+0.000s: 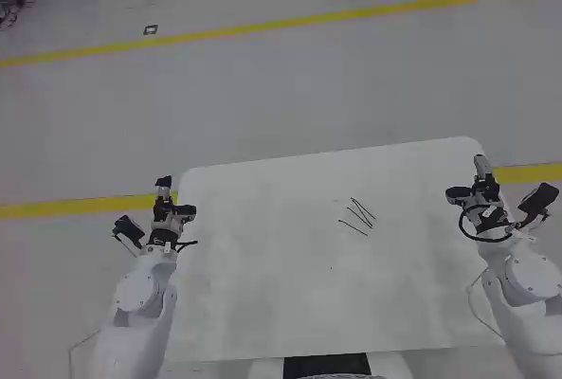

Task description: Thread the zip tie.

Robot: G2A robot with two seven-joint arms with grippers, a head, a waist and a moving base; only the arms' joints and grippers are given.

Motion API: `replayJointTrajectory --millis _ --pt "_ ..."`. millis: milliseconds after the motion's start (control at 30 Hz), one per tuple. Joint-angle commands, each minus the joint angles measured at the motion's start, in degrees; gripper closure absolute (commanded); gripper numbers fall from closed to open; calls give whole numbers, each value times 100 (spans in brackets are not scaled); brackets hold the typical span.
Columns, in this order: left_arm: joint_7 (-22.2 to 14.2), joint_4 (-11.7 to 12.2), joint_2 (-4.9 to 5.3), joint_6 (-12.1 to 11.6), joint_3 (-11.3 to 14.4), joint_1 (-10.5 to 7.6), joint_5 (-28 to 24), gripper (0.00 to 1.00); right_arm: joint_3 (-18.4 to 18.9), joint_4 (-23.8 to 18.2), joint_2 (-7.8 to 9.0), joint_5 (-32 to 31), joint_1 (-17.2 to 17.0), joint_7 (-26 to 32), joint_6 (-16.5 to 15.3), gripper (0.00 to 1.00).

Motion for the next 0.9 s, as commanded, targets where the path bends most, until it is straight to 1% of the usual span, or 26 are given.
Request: replayJointTrajectory --millis 0,33,100,167,200,267,300,867 --pt "0 0 0 0 0 0 0 22 0 0 0 0 0 0 0 22" --pt "-52 -78 6 -22 24 -31 139 0 0 0 0 0 0 0 0 0" --pt "-119 -190 22 15 169 -97 792 0 0 0 0 0 0 0 0 0" --pt "-142 -256 21 113 313 -132 1124 0 0 0 0 0 0 0 0 0" --pt "-132 -318 14 160 430 -152 1276 0 0 0 0 0 0 0 0 0" --pt "-202 -396 1 218 605 -165 1395 0 0 0 0 0 0 0 0 0" --pt "-244 -426 -1 206 664 -169 1454 0 0 0 0 0 0 0 0 0" --pt "-244 -426 -1 206 664 -169 1454 0 0 0 0 0 0 0 0 0"
